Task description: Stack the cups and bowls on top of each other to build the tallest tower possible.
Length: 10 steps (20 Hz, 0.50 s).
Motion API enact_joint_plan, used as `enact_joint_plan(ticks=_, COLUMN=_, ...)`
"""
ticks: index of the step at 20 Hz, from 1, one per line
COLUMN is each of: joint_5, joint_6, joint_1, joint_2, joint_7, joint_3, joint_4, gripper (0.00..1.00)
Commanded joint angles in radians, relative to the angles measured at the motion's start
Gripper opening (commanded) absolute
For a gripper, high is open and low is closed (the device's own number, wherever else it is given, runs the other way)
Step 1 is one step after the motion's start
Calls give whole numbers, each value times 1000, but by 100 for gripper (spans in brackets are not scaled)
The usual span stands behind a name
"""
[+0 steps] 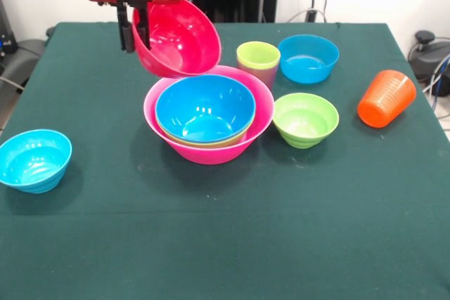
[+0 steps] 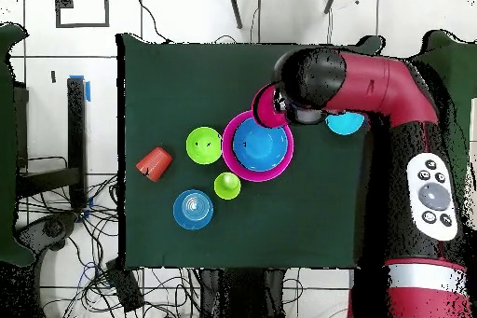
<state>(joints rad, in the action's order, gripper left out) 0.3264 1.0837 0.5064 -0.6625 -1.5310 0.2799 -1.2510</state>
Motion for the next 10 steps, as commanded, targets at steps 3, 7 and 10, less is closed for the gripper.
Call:
enact_joint_plan(ticks=3, joint_5=-36, joint_6=62, joint_1=82, joint_2=58, joint_7=315, joint_3=186, joint_4=-144, gripper=0)
enact_joint_plan(ticks=7, joint_5=-34, joint_6=132, joint_1=97, joint_2=94, joint_7=311, joint_3=216, joint_4=-94, gripper=0)
enact_joint_plan(ticks=10, joint_5=-31, joint_6=166, joint_1=105, joint_2=120, joint_7=311, joint_3=233, joint_4=-64, gripper=0)
